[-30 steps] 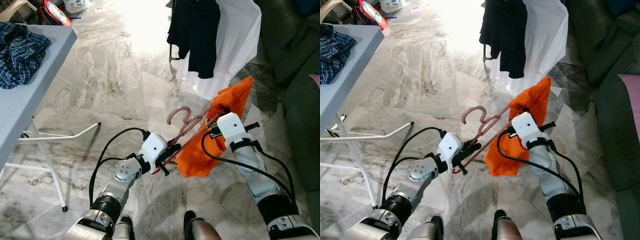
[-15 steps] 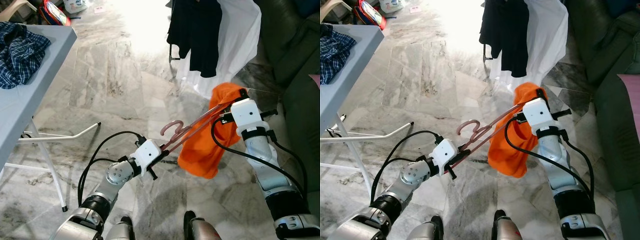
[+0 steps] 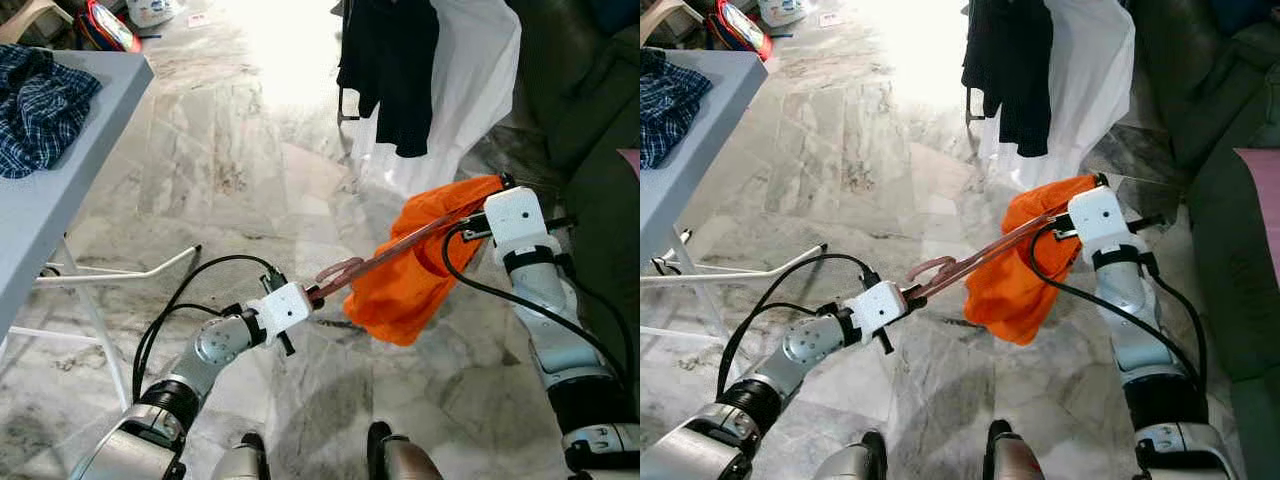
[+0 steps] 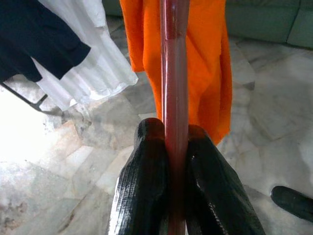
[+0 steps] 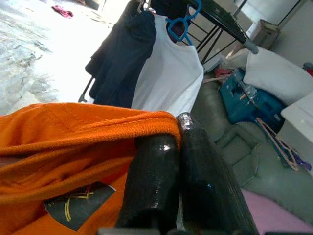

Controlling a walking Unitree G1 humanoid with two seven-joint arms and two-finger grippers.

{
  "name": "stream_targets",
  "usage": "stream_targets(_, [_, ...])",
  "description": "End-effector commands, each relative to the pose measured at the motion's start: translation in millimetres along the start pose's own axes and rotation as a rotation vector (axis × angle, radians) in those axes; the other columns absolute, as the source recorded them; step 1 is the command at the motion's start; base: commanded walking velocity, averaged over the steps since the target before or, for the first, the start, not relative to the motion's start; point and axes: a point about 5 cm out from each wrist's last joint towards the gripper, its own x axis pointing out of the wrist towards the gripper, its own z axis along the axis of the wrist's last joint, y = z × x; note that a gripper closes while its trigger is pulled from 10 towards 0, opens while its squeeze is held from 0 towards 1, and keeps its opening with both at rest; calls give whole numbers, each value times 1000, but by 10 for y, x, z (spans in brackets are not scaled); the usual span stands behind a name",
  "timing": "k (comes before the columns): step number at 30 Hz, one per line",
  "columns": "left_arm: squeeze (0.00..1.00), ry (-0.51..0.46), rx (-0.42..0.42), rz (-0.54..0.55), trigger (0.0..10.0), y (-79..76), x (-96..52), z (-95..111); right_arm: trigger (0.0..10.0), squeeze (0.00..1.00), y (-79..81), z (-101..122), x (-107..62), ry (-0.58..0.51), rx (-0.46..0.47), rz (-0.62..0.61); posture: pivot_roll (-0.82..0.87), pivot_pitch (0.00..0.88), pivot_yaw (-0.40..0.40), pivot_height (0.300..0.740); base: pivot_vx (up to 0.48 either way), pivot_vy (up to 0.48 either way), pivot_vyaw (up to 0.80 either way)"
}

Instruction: Hang hanger

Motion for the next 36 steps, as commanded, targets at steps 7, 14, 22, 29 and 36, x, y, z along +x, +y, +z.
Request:
stream_targets(7, [0, 65, -23, -70, 0, -99, -281, -261, 0, 0, -372, -95, 30, 59, 86, -125, -6, 264, 35, 740, 0, 0, 0])
stream_targets(14, [0, 44, -40, -32, 0, -41, -300, -246, 0, 0, -351, -286, -23, 161, 203, -102, -7, 266, 39, 740, 0, 0, 0])
stream_targets(22, [0, -62, -364, 223, 0, 174, -165, -141, 0, 0, -115, -536, -207, 274, 257, -72, -12, 265, 44, 740, 0, 0, 0])
stream_targets(29, [0, -28, -589, 453, 9059, 224, -88, -193, 0, 0, 66, -531, -303, 265, 308, -76, -11, 251, 46, 740, 0, 0, 0])
stream_targets(36, [0, 73, -580, 559, 10000, 133, -63, -260, 0, 0, 207, -364, -328, 185, 362, -66, 4, 229, 33, 740, 0, 0, 0])
